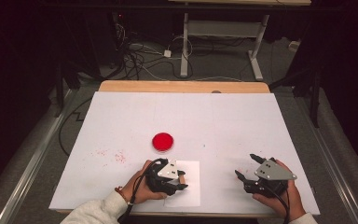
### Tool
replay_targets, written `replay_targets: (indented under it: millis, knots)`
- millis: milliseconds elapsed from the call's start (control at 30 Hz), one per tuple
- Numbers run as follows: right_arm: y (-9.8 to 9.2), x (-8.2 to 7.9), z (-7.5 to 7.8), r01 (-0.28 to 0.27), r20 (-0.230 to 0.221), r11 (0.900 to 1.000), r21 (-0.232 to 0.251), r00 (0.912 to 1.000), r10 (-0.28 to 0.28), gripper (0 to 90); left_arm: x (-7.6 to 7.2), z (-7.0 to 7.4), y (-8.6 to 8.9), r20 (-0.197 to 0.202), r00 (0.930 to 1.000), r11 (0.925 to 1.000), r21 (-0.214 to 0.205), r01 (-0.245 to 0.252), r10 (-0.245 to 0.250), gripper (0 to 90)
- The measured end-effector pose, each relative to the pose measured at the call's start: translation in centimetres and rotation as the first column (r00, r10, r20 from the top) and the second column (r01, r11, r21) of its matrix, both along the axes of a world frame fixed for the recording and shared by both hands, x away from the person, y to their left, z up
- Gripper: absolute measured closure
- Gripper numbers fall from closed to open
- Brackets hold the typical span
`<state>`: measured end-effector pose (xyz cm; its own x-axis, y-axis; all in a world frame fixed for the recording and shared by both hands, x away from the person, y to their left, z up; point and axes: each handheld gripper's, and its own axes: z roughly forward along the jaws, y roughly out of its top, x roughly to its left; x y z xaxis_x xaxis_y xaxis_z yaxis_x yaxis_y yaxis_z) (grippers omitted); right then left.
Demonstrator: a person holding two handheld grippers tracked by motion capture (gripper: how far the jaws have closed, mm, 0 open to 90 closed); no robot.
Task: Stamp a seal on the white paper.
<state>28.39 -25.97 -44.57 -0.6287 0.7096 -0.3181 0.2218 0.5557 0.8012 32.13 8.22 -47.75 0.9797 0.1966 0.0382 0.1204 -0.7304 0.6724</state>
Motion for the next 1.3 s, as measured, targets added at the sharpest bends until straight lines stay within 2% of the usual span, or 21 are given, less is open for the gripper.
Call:
replay_targets:
  millis: [300, 433, 533, 633, 867, 1300]
  knots:
    - [0.0, 0.0, 0.0, 0.0, 0.0, 1.0, 0.0, 1.0, 0.0, 26.9, 0.0, 0.0, 0.0, 0.002, 1.0, 1.0, -0.001, -0.004, 0.004, 53.5]
    - [0.0, 0.0, 0.0, 0.003, 0.001, 1.0, 0.002, 1.0, -0.003, 26.9, -0.2, 0.5, -0.3, 0.023, 0.9997, 0.9997, 0.021, -0.009, 0.008, 53.9]
    - [-0.1, 0.0, 0.0, 0.002, 0.0, 1.0, 0.004, 1.0, -0.002, 26.9, 0.2, 1.2, -0.1, 0.017, 0.9997, 0.9997, -0.014, -0.018, 0.018, 54.0]
    - [-0.1, 0.0, 0.1, 0.001, 0.002, 1.0, 0.006, 1.0, -0.001, 26.9, 0.3, 2.2, 0.2, 0.041, 0.9987, 0.9991, -0.031, -0.03, 0.031, 53.9]
    - [-0.2, 0.0, 0.2, 0.004, 0.009, 0.9999, 0.012, 1.0, -0.004, 26.9, 0.7, 3.9, 1.3, 0.086, 0.9928, 0.9946, -0.069, -0.078, 0.084, 53.9]
    - [-0.2, -0.1, 0.2, 0.003, 0.011, 0.9999, 0.013, 0.9999, -0.003, 26.8, 1.6, 4.9, 3.3, 0.115, 0.9797, 0.9845, -0.082, -0.155, 0.164, 53.9]
